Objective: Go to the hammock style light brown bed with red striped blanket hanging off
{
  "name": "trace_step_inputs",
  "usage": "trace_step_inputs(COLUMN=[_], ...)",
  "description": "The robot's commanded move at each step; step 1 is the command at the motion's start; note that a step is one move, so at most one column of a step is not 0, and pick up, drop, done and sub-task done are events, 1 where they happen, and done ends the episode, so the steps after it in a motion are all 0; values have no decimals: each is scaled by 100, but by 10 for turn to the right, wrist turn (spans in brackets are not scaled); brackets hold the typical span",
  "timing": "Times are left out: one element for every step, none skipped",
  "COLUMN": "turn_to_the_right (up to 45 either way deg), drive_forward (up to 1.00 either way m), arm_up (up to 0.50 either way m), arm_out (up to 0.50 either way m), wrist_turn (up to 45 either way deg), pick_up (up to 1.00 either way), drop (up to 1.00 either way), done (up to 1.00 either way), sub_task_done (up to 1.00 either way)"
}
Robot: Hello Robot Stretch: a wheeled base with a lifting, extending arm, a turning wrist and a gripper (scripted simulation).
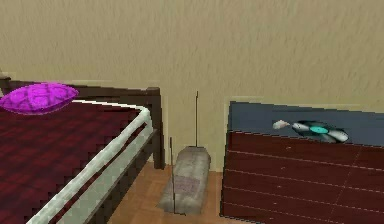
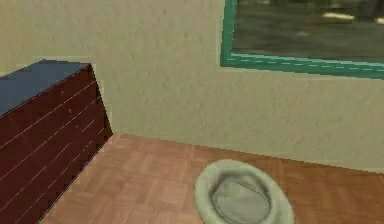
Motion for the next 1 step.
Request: trace_step_inputs(turn_to_the_right=[0], drive_forward=[0], arm_up=[0], arm_out=[0], wrist_turn=[0], pick_up=[0], drop=[0], done=[100], sub_task_done=[0])
